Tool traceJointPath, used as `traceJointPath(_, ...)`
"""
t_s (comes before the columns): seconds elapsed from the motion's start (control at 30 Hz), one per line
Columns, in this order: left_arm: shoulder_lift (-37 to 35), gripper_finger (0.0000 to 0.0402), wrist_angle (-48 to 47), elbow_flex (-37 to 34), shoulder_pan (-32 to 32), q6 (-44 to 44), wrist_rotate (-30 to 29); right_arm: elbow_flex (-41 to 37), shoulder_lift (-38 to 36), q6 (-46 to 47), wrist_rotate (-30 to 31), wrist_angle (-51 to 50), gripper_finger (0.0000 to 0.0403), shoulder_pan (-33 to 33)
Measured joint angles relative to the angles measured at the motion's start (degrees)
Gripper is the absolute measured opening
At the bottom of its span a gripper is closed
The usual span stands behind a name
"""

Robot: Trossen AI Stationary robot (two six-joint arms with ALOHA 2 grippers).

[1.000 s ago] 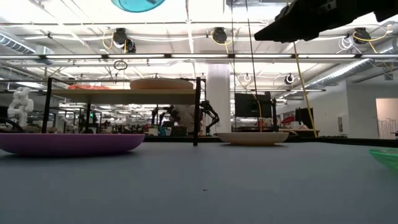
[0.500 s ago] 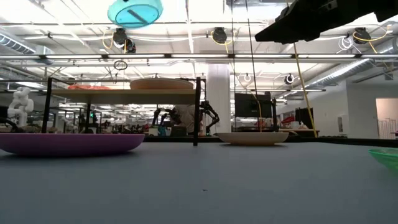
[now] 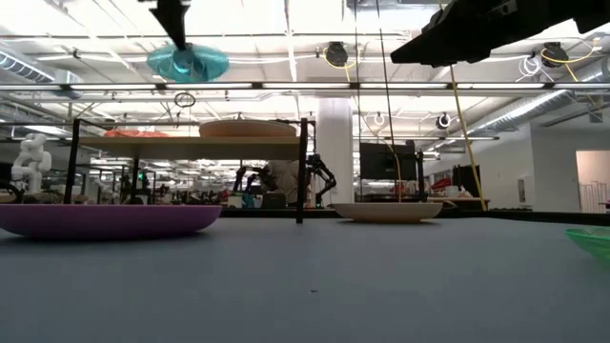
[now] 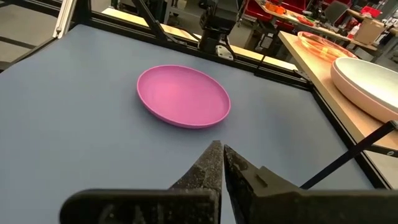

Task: Place and stack plates onto a shelf
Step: Stack the blue plate on top of the orange plate on the shelf

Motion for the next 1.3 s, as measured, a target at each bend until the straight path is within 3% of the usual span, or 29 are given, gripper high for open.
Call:
traceJointPath(0.27, -0.88, 0.0003, 6.67, -8.82, 4.16, 3.21, 3.45, 0.00, 0.00, 0.01, 0.01, -0.02, 0.0000, 0.00)
traceJointPath(0.7, -9.95, 0.0003, 16.21, -20.82, 9.24, 6.34, 5.85, 0.00, 0.00, -0.56, 0.06, -0.22, 0.0000, -0.02)
traceJointPath(1.3, -12.77, 0.0003, 21.97, -31.83, 14.41, 9.01, 6.21, 0.00, 0.00, -1.03, 0.06, -0.13, 0.0000, -0.04)
